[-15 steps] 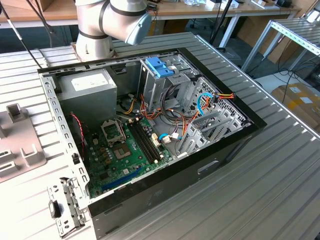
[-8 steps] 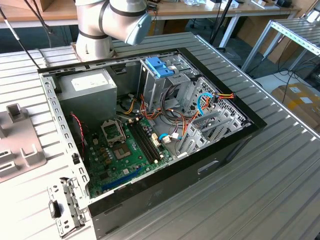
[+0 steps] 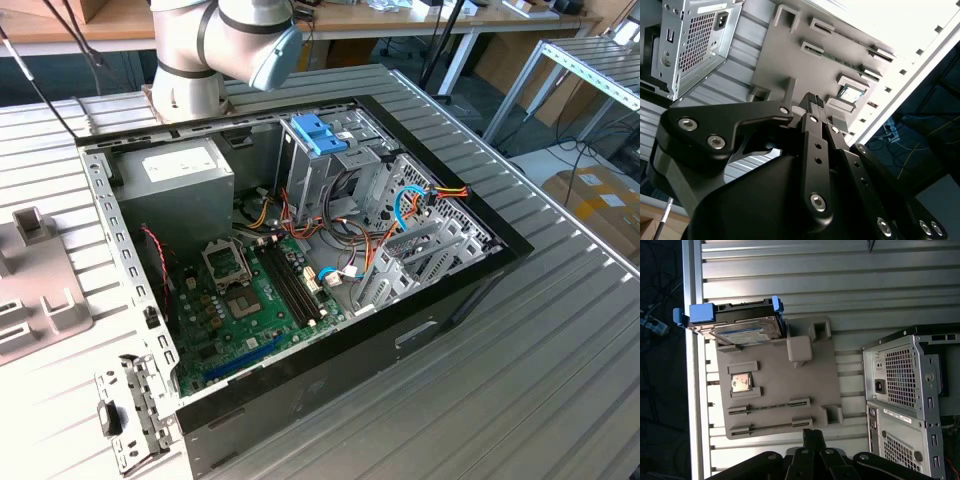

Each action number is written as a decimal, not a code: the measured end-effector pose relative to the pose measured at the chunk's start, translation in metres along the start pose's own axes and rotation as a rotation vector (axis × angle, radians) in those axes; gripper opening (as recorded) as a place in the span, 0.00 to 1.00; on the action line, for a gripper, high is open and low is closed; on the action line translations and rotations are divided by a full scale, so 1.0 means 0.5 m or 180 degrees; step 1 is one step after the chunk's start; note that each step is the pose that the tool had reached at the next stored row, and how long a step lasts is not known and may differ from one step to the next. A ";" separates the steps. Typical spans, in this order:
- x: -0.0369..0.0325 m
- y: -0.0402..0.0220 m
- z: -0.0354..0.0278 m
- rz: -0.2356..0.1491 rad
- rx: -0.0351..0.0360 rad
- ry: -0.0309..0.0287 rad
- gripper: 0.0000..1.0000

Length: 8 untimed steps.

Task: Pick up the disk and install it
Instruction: 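Reach for the disk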

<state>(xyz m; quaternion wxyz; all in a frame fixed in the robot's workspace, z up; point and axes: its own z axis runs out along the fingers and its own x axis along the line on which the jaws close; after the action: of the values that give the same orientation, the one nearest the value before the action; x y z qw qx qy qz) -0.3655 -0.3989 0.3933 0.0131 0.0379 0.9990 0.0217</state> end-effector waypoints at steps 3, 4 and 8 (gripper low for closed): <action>0.005 0.000 0.000 0.0000 0.0000 0.0000 0.11; 0.007 -0.001 0.000 0.0000 0.0000 0.0000 0.11; 0.016 -0.001 0.000 0.0000 0.0000 0.0000 0.11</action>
<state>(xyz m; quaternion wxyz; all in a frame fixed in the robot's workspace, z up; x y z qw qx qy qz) -0.3734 -0.3989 0.3933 0.0131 0.0379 0.9990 0.0217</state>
